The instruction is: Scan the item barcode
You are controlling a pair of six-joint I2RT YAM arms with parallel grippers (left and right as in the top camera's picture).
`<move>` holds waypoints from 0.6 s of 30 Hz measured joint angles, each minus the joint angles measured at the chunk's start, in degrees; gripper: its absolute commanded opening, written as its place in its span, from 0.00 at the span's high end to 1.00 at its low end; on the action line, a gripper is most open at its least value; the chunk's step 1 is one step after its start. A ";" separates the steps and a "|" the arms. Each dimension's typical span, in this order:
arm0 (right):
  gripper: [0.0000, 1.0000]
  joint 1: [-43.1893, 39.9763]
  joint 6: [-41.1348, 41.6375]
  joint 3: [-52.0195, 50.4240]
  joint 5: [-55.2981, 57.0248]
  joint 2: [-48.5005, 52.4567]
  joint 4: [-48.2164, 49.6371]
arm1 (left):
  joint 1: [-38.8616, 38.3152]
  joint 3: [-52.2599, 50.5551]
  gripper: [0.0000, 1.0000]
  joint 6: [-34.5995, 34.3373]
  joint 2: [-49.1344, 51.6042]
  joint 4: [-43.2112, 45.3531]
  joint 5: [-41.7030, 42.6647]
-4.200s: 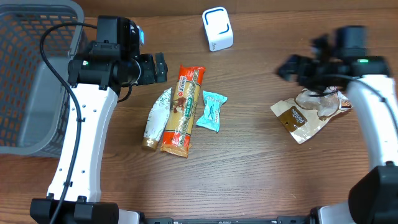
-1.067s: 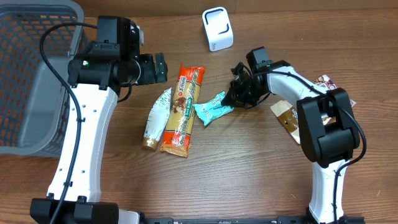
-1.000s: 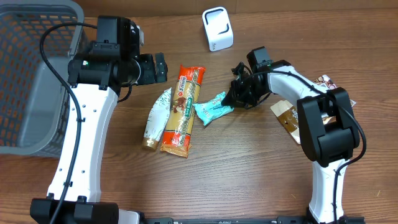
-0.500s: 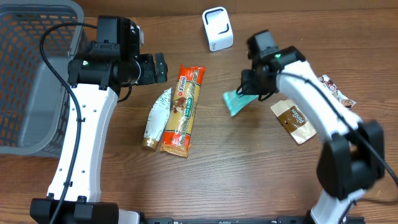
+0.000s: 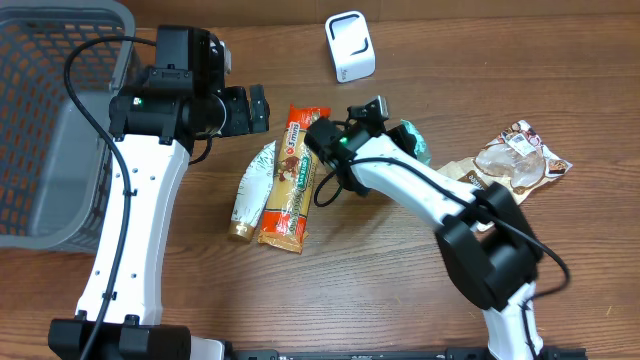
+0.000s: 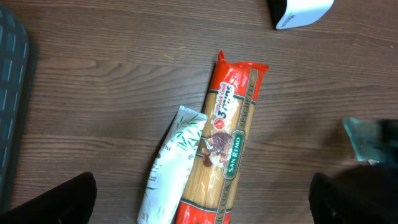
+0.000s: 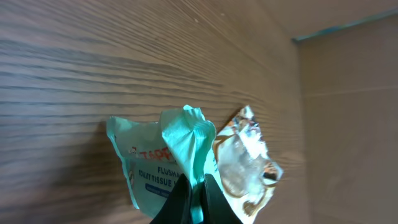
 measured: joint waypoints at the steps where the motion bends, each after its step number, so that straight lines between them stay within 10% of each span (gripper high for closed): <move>1: 0.96 0.00 0.00 -0.02 1.09 0.94 0.13 | 0.00 0.00 0.00 0.00 0.00 0.00 0.00; 5: 0.93 1.42 -0.02 -0.20 1.86 2.05 2.54 | 0.00 0.00 0.00 0.00 0.00 0.00 0.00; 9: 0.46 5.14 -4.17 -0.20 -6.21 2.03 4.81 | 0.00 0.00 0.00 0.00 0.00 0.02 0.00; 18: 0.43 9.53 -15.32 -0.20 -32.13 2.03 4.87 | 0.00 0.00 0.00 0.00 0.00 0.00 0.00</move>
